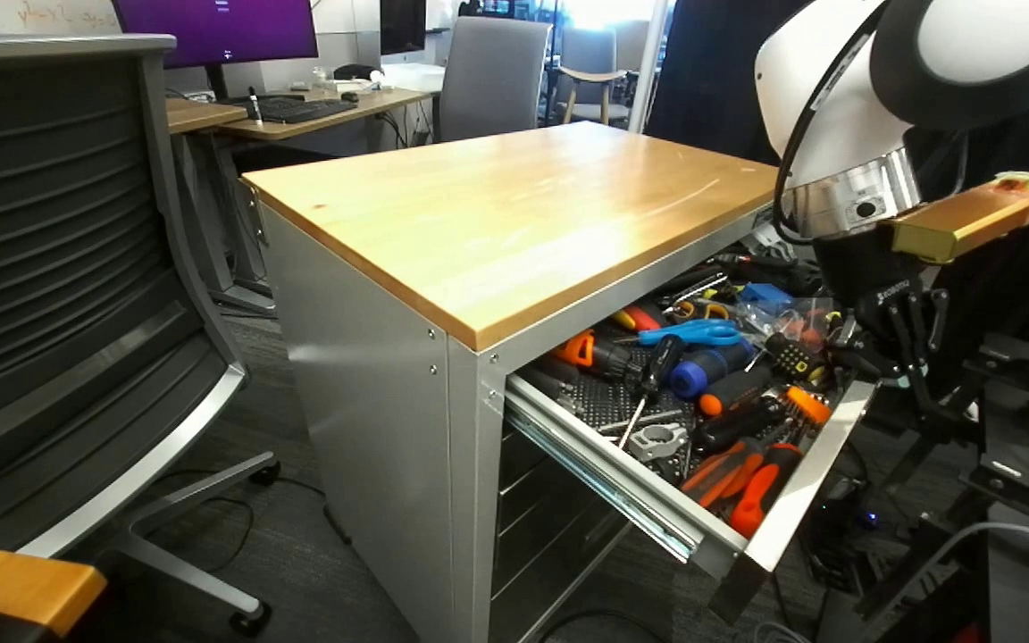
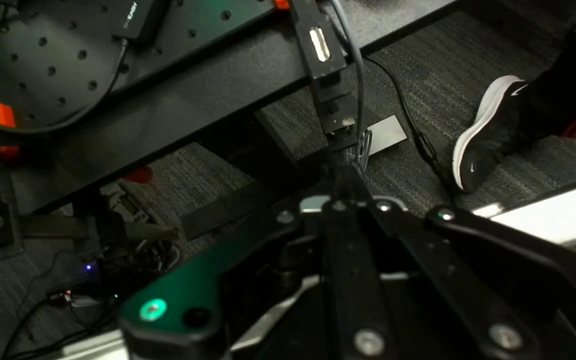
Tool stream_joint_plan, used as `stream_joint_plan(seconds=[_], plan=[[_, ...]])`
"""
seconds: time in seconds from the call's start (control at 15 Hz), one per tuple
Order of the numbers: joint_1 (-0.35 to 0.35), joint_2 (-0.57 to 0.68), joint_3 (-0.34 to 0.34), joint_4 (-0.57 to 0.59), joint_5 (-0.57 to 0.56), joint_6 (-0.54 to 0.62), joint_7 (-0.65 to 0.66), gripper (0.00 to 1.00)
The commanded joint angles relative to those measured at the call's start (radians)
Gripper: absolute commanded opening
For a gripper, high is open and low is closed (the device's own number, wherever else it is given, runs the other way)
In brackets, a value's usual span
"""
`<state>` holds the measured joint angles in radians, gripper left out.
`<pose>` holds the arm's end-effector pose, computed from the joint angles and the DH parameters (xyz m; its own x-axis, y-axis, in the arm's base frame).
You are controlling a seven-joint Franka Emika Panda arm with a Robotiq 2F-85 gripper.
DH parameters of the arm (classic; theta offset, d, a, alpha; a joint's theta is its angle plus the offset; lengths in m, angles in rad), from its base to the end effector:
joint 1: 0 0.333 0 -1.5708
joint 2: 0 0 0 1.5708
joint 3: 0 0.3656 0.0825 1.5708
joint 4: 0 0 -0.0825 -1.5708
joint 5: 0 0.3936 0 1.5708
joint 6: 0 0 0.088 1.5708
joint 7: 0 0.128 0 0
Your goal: Put the screwdriver in the drawer then close the drawer
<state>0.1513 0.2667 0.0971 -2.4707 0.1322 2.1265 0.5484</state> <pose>0.3909 0.1102 0.1801 0.7504 -0.3924 -0.5319 -0.3149 -0.9198 0.2343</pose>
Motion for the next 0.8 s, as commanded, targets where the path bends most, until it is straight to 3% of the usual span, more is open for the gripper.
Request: stream_joint_plan(seconds=[0.0,0.73], plan=[[0.044,0.044,0.0,0.065,-0.063,0.07,-0.014,0.02],[0.119,0.066,-0.038,0.114,-0.383,0.348,0.04,0.02]])
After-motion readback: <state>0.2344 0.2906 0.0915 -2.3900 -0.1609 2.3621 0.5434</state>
